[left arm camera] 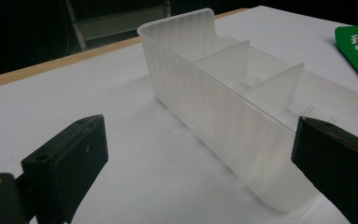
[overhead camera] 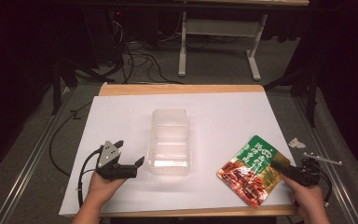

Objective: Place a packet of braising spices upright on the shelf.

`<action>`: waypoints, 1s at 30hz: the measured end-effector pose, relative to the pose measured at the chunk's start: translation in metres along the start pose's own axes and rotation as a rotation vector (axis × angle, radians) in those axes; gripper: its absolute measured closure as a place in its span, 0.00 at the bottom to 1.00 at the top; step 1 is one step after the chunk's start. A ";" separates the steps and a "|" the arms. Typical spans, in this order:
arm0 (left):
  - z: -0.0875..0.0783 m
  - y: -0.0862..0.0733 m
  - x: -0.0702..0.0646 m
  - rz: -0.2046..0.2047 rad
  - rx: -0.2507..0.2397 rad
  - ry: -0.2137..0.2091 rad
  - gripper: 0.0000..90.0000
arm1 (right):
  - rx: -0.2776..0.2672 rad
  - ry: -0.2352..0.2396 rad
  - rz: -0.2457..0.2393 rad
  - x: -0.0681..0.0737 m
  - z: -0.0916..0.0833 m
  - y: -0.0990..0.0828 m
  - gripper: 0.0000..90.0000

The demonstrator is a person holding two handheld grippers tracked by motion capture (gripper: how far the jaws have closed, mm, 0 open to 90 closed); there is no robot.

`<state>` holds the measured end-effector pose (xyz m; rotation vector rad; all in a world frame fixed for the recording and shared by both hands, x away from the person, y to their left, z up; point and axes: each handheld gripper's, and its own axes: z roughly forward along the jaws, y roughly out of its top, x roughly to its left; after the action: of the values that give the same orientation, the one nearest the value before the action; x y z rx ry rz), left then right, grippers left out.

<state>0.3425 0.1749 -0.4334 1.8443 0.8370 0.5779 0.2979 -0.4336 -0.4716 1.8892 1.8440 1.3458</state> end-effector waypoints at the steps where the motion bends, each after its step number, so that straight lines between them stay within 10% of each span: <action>1: 0.000 0.000 0.000 0.000 0.000 0.000 0.05 | 0.000 0.000 0.000 0.000 0.000 0.000 0.81; 7: -0.002 -0.001 -0.001 0.011 0.003 0.006 0.05 | -0.039 -0.030 -0.037 0.004 -0.005 0.003 1.00; 30: -0.017 -0.008 0.003 -0.003 -0.017 0.033 0.06 | -0.205 0.052 -0.191 0.048 -0.020 0.024 1.00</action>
<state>0.3300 0.1892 -0.4343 1.8216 0.8542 0.6133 0.2931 -0.4056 -0.4214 1.5509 1.7806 1.4663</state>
